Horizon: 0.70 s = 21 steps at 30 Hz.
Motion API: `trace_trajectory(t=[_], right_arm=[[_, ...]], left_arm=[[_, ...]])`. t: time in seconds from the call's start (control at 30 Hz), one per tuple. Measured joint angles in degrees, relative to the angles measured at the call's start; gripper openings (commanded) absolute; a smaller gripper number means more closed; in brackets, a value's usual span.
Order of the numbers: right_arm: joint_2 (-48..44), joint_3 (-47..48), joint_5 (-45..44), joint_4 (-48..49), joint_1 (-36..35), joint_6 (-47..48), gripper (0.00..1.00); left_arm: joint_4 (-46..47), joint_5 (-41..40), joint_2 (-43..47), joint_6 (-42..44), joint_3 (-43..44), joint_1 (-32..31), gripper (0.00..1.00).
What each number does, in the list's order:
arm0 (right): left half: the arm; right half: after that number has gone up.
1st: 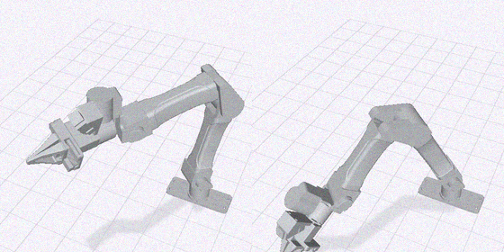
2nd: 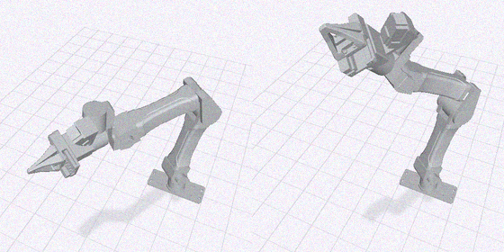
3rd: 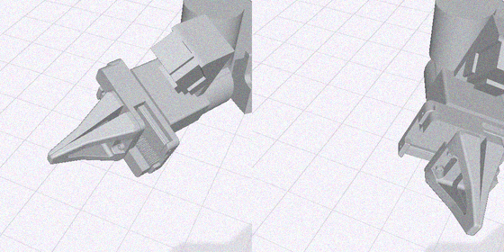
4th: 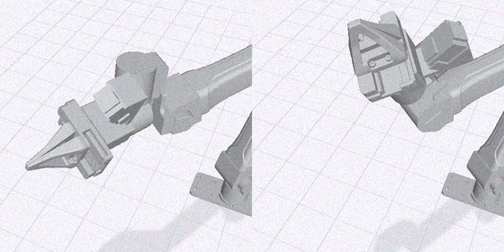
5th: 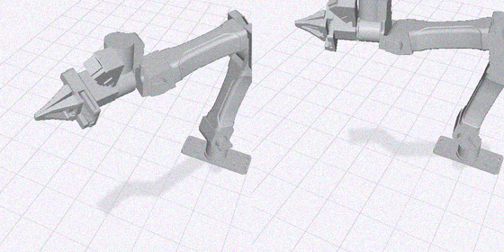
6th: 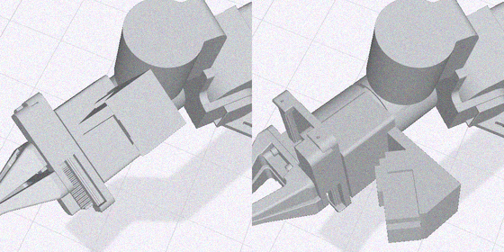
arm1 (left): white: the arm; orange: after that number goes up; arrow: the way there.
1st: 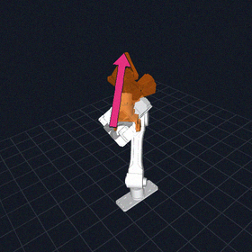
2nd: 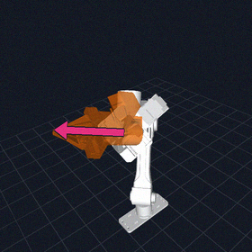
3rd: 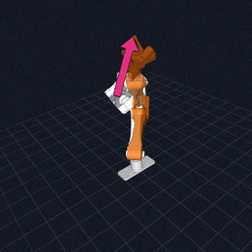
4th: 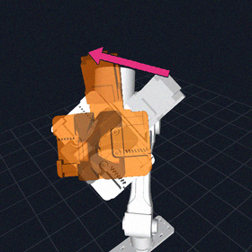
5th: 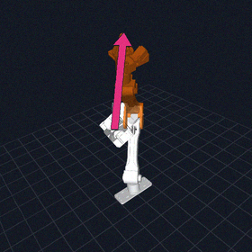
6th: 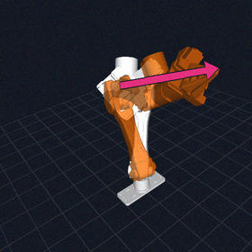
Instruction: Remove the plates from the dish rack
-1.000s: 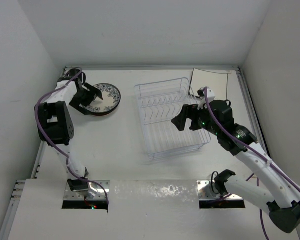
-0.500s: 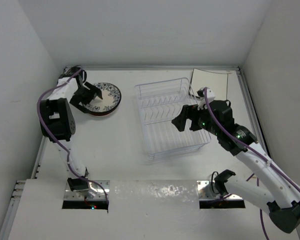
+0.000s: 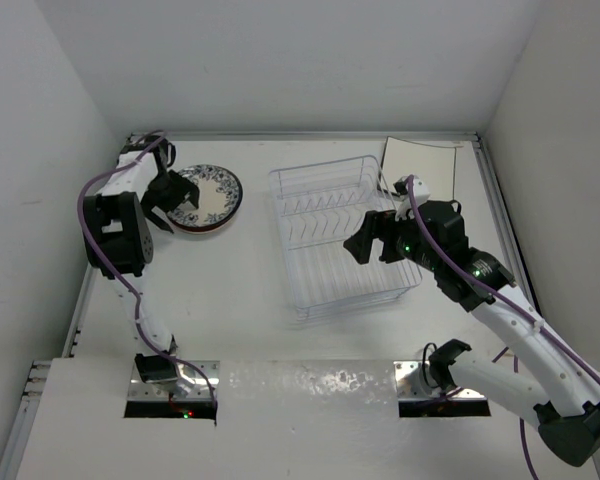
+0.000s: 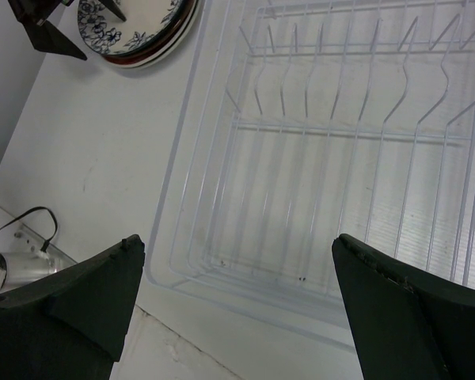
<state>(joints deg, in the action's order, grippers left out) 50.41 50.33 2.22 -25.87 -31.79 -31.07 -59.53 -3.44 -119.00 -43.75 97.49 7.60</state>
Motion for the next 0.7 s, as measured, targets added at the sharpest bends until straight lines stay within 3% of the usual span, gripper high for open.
trace_trajectory(t=[0.23,0.47,0.7], right_arm=[[-0.3,0.0,-0.2,-0.4,0.0,0.7,0.99],[-1.3,0.2,-8.1,-4.8,0.0,5.1,0.99],[-4.9,4.3,-21.7,-14.1,0.0,10.1,0.99]], left_arm=[[-0.3,-4.8,3.3,1.3,-3.1,0.8,1.0],[4.4,-7.3,19.0,6.1,-9.6,1.4,1.0],[19.4,-2.4,58.7,18.1,-33.0,-0.6,1.0]])
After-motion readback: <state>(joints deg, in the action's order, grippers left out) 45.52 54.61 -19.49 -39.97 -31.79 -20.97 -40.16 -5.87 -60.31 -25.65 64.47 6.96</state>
